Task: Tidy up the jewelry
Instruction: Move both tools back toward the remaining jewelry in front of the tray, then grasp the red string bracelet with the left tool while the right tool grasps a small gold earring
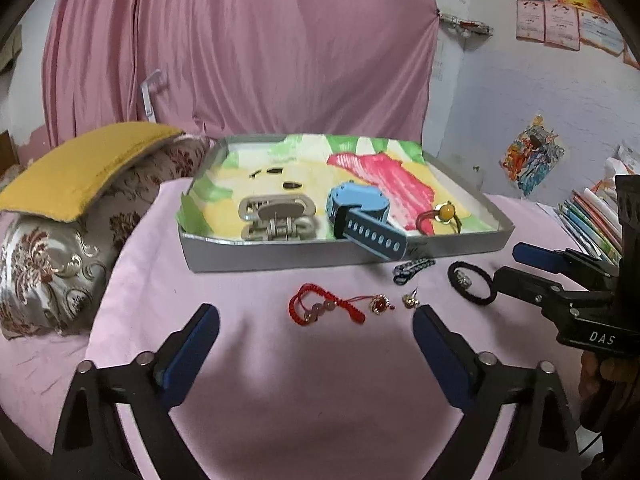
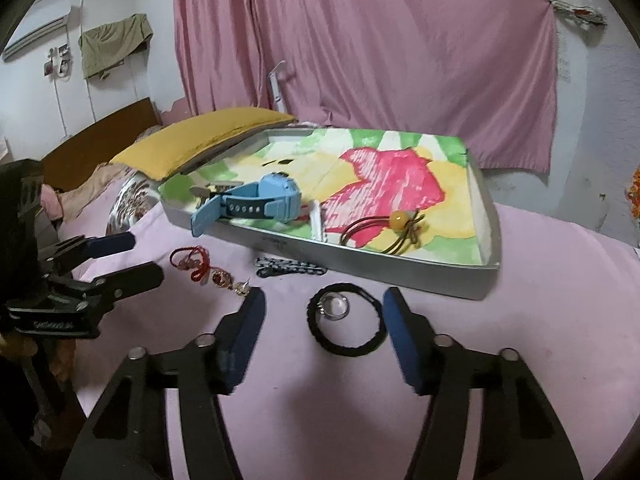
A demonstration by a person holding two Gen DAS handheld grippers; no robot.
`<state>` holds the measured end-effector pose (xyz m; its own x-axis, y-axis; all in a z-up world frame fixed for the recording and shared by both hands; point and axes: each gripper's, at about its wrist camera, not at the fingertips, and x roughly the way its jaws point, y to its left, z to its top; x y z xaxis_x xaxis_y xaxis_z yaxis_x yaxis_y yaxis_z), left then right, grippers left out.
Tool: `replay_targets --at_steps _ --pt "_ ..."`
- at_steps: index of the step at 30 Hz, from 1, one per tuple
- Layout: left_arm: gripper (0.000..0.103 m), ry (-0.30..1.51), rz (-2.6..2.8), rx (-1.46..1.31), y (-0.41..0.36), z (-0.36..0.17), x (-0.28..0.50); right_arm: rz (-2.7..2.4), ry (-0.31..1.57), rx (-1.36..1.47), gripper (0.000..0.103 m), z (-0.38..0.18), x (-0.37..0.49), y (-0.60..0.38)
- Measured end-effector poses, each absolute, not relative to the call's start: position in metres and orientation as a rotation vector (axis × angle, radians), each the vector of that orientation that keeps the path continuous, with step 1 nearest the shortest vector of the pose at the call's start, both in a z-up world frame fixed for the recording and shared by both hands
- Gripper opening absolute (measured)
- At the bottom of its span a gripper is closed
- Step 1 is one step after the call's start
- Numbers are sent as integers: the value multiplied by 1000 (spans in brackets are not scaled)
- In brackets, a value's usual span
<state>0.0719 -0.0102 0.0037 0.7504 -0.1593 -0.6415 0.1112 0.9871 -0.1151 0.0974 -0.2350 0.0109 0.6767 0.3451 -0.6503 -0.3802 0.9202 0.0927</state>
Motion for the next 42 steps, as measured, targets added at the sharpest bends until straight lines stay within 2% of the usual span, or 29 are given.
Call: replay_targets --at_steps 5,11,17,19,22,24,26,28,30,32,42 --pt "74 776 -150 -115 -3 -5 83 474 795 -42 40 4 107 -219" --pt "59 813 -168 -137 2 -9 94 519 841 -68 40 0 117 -197" --pt "57 865 -136 -123 2 -14 111 515 872 -121 39 -4 127 -179" --pt "57 874 -147 -128 2 -14 113 526 885 -128 32 -6 130 -175" --pt "50 878 -161 -117 0 -14 115 530 896 -140 31 -9 132 -170" --pt "40 880 -173 -105 -3 -14 115 541 896 -141 31 -9 133 -167" --pt "37 883 -180 -96 -3 -14 115 544 891 -152 30 -9 133 -164" --pt "29 887 -187 -87 -5 -14 116 544 888 -164 25 -9 132 -162" --pt "17 888 -182 -72 -6 -13 116 550 889 -161 13 -9 133 -162" --pt "8 884 -180 -76 -6 -12 115 576 890 -142 12 -9 133 -164" --pt "7 724 -224 -47 -12 10 92 584 775 -55 12 7 116 -190"
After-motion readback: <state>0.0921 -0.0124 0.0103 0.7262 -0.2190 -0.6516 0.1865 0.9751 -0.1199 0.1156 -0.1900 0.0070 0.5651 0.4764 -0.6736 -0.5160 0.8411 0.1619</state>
